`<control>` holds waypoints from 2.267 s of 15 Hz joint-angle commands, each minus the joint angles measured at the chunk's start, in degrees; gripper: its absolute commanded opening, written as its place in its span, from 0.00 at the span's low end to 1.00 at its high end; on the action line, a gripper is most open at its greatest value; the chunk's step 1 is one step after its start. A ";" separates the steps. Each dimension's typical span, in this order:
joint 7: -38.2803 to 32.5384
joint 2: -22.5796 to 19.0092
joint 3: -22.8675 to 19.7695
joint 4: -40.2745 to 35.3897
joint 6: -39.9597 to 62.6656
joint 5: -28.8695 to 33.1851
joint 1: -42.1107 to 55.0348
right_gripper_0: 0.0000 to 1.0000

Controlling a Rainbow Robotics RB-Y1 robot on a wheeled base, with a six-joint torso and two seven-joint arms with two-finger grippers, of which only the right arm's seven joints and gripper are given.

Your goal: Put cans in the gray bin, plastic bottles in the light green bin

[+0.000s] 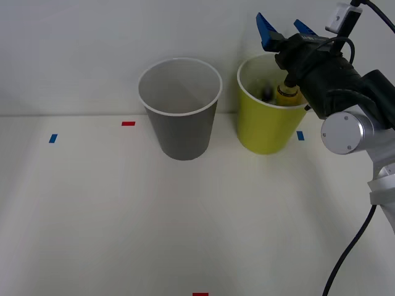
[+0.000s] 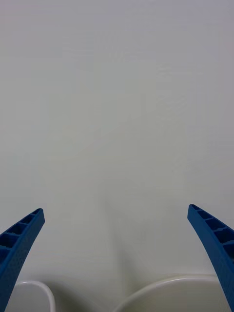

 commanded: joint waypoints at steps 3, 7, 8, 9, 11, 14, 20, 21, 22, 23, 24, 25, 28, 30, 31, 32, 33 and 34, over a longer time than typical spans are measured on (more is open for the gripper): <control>-0.02 -0.26 -0.07 0.00 -0.03 -0.19 0.00 1.00; -0.02 -0.53 -0.07 0.00 -0.03 -0.63 0.00 1.00; -0.02 -0.70 0.01 -0.08 -0.11 -0.72 0.00 1.00; -0.11 -0.79 0.01 -0.08 -0.11 -0.90 0.00 1.00; -0.28 -1.49 0.01 -0.70 -0.11 -1.42 0.09 1.00; -1.51 -3.69 0.01 -4.48 -0.11 -2.48 2.29 1.00; -9.51 -9.40 -2.01 -19.07 -1.26 -3.36 16.35 1.00; -9.51 -9.93 -3.06 -21.62 -1.26 -3.53 19.51 1.00; -9.60 -10.28 -3.94 -23.64 -1.26 -3.53 22.41 1.00; -9.69 -10.37 -5.08 -25.92 -1.35 -3.36 25.49 1.00; -9.69 -10.28 -5.96 -28.21 -1.26 -3.27 28.39 1.00; -9.69 -10.28 -6.58 -29.88 -1.52 -3.18 30.94 1.00; -8.89 -9.31 -7.02 -34.01 -4.69 -2.39 39.29 1.00; -7.14 -5.53 -7.02 -35.94 -4.77 -1.25 43.42 1.00; -1.78 -2.63 -7.02 -36.47 -4.77 -0.63 45.44 1.00; 0.86 -2.02 -7.02 -36.47 -4.77 -0.46 46.67 1.00; 3.06 -2.20 -7.02 -36.91 -4.77 -0.46 48.43 1.00; 3.59 -2.02 -7.02 -37.53 -4.77 -0.46 50.36 1.00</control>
